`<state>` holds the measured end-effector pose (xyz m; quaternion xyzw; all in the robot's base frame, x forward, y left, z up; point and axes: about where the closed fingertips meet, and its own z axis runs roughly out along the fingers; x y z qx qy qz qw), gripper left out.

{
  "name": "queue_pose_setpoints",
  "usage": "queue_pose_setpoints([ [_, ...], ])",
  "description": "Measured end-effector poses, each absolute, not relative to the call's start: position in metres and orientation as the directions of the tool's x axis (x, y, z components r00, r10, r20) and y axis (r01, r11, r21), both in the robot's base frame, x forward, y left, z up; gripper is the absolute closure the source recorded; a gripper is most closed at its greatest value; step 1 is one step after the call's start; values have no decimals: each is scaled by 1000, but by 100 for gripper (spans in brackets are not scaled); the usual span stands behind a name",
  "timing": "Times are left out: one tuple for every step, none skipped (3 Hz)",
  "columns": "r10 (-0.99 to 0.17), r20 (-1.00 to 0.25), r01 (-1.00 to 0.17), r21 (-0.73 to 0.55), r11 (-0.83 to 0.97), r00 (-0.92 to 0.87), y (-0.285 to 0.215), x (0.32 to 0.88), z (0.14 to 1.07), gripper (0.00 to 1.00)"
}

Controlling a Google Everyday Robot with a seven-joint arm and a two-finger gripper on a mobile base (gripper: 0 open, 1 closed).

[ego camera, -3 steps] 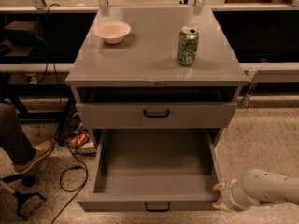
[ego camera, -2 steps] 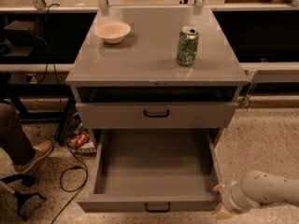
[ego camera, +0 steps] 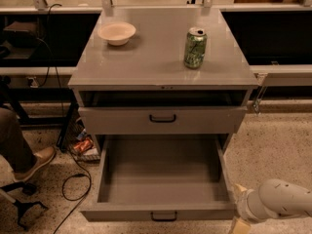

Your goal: Open middle drawer

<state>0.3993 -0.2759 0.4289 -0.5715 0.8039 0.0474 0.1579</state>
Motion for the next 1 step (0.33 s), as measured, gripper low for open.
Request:
queue_pose_setpoints([
  [-897, -327, -921, -149, 360, -297, -290, 400, 452, 0],
])
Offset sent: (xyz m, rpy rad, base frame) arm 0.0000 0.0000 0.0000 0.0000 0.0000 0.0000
